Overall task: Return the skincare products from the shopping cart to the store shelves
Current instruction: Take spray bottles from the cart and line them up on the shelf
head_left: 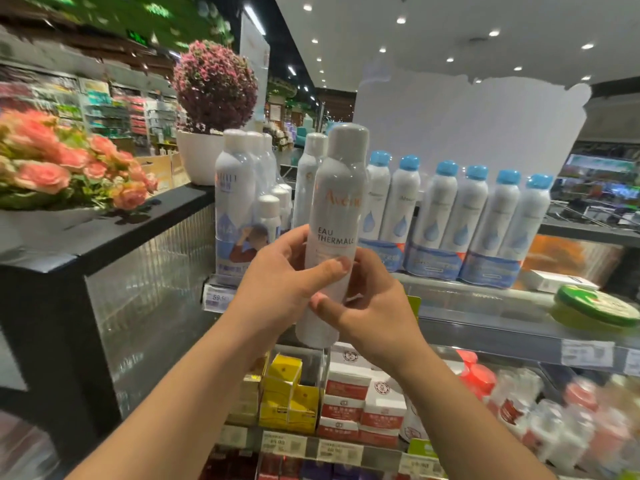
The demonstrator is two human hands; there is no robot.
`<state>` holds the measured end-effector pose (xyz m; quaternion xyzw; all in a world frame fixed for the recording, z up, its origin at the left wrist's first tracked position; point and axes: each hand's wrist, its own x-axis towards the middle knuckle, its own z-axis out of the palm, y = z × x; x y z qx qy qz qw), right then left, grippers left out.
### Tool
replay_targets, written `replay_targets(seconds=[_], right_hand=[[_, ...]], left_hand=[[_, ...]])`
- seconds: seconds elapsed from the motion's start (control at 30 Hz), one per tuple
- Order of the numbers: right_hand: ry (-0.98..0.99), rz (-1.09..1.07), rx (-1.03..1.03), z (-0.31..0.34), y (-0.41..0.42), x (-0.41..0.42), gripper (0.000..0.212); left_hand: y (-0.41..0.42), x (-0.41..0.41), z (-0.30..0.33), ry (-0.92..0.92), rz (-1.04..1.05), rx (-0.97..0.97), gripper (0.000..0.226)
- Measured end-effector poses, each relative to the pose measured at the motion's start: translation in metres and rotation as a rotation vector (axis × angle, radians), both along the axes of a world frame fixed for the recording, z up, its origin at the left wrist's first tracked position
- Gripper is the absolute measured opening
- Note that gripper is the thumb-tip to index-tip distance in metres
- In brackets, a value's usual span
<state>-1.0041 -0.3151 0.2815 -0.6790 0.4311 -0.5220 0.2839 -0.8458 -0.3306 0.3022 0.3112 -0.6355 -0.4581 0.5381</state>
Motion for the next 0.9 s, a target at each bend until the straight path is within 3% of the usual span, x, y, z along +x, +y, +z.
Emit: replay_targets(seconds=[0.13, 0.23, 0.43, 0.73, 0.9], right_hand=[[-0.028, -0.059, -0.074, 0.020, -0.017, 0.011, 0.050], [-0.086, -0.128, -0.106, 0.033, -0.032, 0.018, 0.051], [-0.079, -0.239, -0.126, 0.034, -0.058, 0.028, 0.051], [-0.002, -0.324, -0.045, 0.008, -0.084, 0.044, 0.057], [0.032, -0.337, -0.032, 0.007, -0.088, 0.048, 0.055]], left_hand=[[-0.012, 0.008, 0.016, -0.136, 0.071, -0.055, 0.051], [-0.020, 0.019, 0.017, -0.132, 0.221, -0.060, 0.056], [-0.030, 0.034, -0.008, -0.093, 0.415, 0.003, 0.028], [-0.028, 0.035, -0.020, -0.197, 0.448, 0.046, 0.029], [-0.030, 0.033, -0.023, -0.237, 0.434, 0.065, 0.041]])
